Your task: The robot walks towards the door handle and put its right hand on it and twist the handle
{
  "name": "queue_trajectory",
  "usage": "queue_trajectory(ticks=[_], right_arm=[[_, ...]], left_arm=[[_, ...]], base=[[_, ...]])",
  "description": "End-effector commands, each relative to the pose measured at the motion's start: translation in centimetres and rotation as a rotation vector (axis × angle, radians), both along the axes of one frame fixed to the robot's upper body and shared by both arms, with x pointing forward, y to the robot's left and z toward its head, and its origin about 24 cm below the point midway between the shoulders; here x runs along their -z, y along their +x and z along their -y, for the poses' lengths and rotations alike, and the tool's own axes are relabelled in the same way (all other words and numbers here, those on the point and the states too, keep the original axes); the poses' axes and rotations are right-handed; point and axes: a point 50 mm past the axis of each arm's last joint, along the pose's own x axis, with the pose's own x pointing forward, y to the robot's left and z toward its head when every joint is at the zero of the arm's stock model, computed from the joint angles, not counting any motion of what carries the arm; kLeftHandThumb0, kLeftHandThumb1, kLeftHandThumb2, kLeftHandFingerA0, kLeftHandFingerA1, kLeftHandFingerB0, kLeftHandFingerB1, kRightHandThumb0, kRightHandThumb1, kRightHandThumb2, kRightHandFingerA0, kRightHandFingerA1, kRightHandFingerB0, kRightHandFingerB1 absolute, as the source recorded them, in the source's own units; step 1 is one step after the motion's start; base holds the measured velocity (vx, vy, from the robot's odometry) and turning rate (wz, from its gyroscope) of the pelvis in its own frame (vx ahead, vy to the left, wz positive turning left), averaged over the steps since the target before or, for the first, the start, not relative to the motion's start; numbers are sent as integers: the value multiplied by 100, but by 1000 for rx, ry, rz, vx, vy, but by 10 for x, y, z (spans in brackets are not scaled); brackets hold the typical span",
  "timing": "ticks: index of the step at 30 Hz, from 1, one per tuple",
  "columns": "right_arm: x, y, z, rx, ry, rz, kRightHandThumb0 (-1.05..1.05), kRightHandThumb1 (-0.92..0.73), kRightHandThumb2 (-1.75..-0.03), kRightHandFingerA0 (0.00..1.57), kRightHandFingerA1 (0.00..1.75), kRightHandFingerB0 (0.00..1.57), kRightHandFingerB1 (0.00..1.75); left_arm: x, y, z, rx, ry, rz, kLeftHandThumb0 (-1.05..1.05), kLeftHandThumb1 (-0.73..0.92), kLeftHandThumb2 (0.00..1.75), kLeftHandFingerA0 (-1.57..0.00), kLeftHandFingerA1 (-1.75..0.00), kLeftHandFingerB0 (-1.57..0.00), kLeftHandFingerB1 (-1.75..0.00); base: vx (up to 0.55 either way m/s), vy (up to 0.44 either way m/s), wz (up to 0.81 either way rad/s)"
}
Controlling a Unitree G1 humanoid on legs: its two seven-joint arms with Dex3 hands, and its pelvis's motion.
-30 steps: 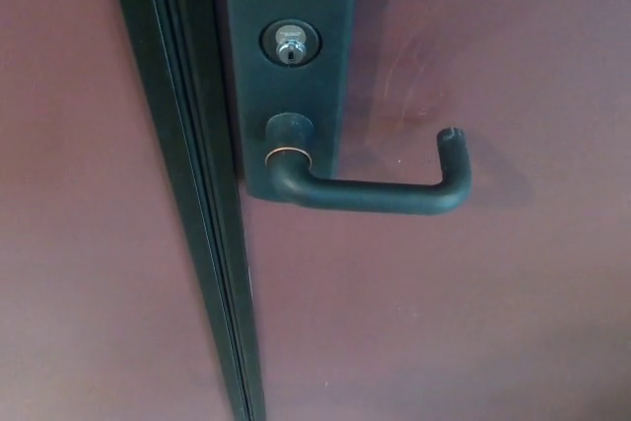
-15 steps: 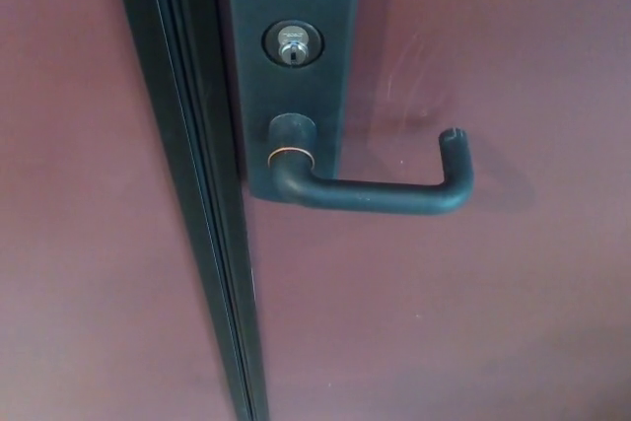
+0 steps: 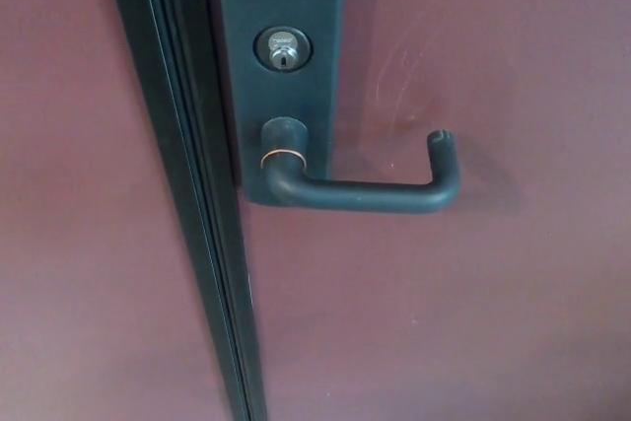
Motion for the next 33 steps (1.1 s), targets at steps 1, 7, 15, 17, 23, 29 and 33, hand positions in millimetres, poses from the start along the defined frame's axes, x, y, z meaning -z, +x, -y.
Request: queue_trajectory(ticks=[1,7,15,17,23,29,33], right_arm=[[150,18,-1,210,-130,-111,-68,-62,-59,43,38,27,31],[219,24,-36,418,-16,-320,-70,-69,-61,37,34,26,30],[258,-18,-55,575,31,-491,-73,-59,-95,3,38,3,25],[255,-14,-49,570,9,-468,-73,-59,-95,4,40,3,27],[254,-14,-46,529,-18,-448,-74,-58,-95,13,45,0,31],[261,-25,-45,479,-33,-553,-75,-58,-95,9,44,0,26],[262,-23,-46,477,-36,-568,-76,-59,-95,8,43,2,23]], left_arm=[[16,-24,9,-34,-47,-59,-35,52,55,-65,-45,-54,-41],[18,-27,11,-46,-70,-49,-47,44,74,-56,-55,-48,-51],[21,-25,16,-65,-84,-46,-52,44,76,-55,-55,-46,-51],[19,-23,15,-64,-79,-46,-49,54,57,-61,-44,-51,-40],[18,-17,16,-47,-71,-46,-57,45,78,-52,-54,-45,-51],[17,-15,15,-56,-68,-53,-55,56,57,-57,-43,-50,-39],[14,-12,13,-59,-68,-47,-56,56,57,-56,-43,-49,-39]], base=[[0,0,0],[0,0,0],[0,0,0],[0,0,0],[0,0,0],[0,0,0],[0,0,0]])
